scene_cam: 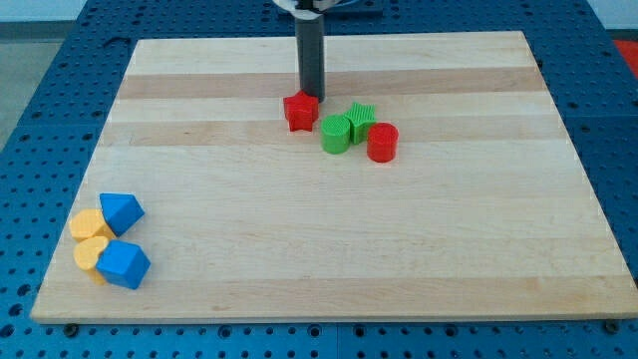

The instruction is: Push the red star towards the green circle

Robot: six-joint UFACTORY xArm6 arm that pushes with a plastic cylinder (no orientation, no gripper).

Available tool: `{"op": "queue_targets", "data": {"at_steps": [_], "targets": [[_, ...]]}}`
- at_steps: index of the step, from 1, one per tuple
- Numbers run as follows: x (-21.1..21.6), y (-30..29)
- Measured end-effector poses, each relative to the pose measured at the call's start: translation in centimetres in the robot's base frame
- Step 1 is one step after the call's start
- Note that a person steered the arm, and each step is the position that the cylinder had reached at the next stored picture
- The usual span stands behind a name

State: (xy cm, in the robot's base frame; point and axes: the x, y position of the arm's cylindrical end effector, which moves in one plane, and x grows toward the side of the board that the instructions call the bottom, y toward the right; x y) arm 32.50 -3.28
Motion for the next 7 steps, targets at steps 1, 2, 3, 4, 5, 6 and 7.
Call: {"op": "queue_targets", "data": {"at_steps": [1,2,3,4,5,6,7], "targets": [[-0.4,-0.1],[-0.6,-2.5],[-0.6,-3.2],[-1.0,-3.1],[-1.4,-4.9],[-0.8,-5.3],[-0.4,-4.2]]}}
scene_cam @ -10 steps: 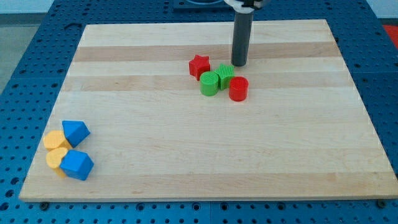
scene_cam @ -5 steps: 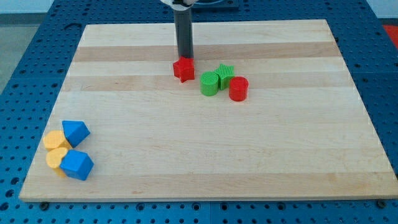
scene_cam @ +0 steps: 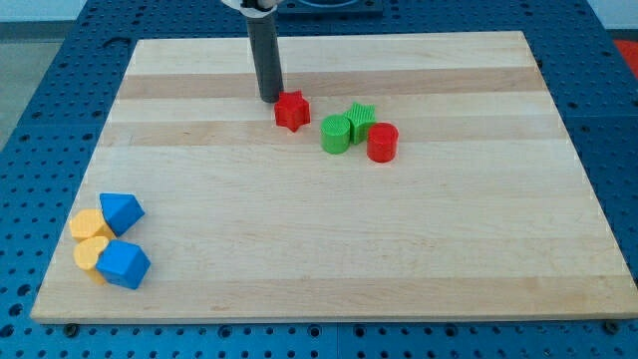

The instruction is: Push the red star towards the green circle

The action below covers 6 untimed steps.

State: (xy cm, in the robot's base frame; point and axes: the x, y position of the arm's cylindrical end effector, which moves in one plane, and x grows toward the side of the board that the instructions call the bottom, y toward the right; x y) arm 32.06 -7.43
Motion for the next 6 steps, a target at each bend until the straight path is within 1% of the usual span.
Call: {"op": "queue_targets", "data": {"at_steps": [1,2,3,4,5,6], "targets": [[0.0,3.4],[-0.1,4.8],[-1.8,1.3],[-1.2,-4.8],[1.4,-7.1],[1.8,-5.4]]}}
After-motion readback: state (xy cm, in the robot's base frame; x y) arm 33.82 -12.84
